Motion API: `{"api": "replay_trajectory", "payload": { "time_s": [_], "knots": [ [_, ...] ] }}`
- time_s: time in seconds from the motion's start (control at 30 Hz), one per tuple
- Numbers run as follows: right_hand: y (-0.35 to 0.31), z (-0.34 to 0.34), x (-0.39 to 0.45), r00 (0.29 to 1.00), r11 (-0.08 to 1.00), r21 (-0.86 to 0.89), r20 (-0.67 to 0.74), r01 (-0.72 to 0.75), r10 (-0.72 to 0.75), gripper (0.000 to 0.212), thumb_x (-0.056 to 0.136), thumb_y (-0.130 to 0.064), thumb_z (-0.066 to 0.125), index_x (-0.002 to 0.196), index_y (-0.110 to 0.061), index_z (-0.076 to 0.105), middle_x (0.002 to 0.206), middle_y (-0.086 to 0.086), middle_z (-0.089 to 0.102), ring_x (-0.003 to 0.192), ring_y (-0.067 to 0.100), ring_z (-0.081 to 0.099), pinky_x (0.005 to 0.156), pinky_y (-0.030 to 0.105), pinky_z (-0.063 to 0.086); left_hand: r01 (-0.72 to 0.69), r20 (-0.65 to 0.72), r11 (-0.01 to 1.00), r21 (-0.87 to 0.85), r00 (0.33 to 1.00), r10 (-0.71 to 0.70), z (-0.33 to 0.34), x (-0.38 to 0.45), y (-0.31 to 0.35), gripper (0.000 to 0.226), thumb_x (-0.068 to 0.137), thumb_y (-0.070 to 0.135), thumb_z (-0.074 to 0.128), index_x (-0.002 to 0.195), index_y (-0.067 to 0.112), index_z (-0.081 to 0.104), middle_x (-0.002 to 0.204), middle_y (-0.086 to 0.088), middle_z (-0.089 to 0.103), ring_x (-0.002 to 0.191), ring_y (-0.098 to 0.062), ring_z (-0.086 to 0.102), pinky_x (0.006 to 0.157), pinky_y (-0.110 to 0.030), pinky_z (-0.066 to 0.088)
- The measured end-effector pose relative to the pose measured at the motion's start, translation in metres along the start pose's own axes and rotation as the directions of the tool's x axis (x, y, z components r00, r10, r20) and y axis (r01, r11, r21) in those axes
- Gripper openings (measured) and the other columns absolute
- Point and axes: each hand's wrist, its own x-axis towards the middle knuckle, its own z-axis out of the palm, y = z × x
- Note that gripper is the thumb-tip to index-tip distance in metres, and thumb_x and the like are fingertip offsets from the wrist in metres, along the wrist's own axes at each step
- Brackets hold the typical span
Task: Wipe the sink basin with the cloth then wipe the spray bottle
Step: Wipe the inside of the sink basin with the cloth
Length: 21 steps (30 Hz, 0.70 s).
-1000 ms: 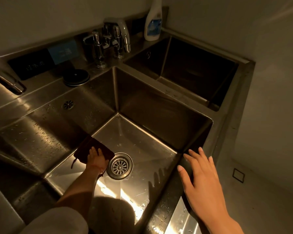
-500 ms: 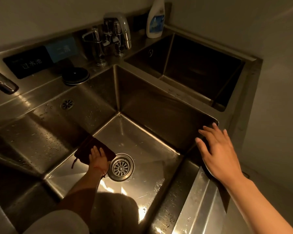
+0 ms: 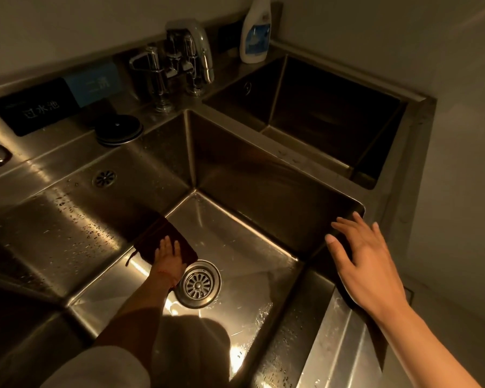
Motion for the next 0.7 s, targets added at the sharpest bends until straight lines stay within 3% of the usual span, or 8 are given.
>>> {"api": "replay_trajectory", "payload": {
  "time_s": [0.33, 0.53, 0.7],
  "knots": [
    [0.002, 0.001, 0.001, 1.000, 1.000, 0.002, -0.001, -0.001, 0.001, 0.058, 0.087, -0.051, 0.027, 0.128, -0.018, 0.050, 0.138, 0.001, 0.048, 0.134, 0.002, 0.016, 0.115, 0.030, 0.002, -0.132, 0.031, 0.984, 0.120, 0.991, 0.129, -0.019, 0.020, 0.020, 0.073, 0.101, 0.030, 0.039, 0.152, 0.002, -0.006, 0.157, -0.026, -0.014, 0.147, -0.038, -0.010, 0.121, -0.042, 0.004],
    [0.001, 0.000, 0.003, 1.000, 1.000, -0.013, 0.014, -0.004, 0.004, 0.059, 0.086, -0.050, 0.027, 0.127, -0.017, 0.051, 0.138, 0.003, 0.049, 0.139, 0.011, 0.020, 0.116, 0.033, 0.004, -0.246, 0.027, 0.932, 0.267, 0.968, 0.248, -0.034, 0.022, 0.018, 0.081, 0.093, 0.007, 0.050, 0.153, 0.007, -0.005, 0.159, -0.019, -0.014, 0.149, -0.029, -0.010, 0.123, -0.037, 0.003],
    [0.000, 0.000, 0.002, 1.000, 1.000, -0.019, 0.022, -0.015, 0.015, 0.058, 0.086, -0.050, 0.027, 0.128, -0.018, 0.050, 0.139, 0.002, 0.048, 0.139, 0.010, 0.019, 0.116, 0.032, 0.004, -0.271, 0.020, 0.921, 0.280, 0.961, 0.276, -0.037, 0.021, 0.016, 0.080, 0.094, 0.008, 0.049, 0.154, 0.011, -0.003, 0.161, -0.014, -0.012, 0.149, -0.025, -0.008, 0.122, -0.036, 0.003]
  ]
}}
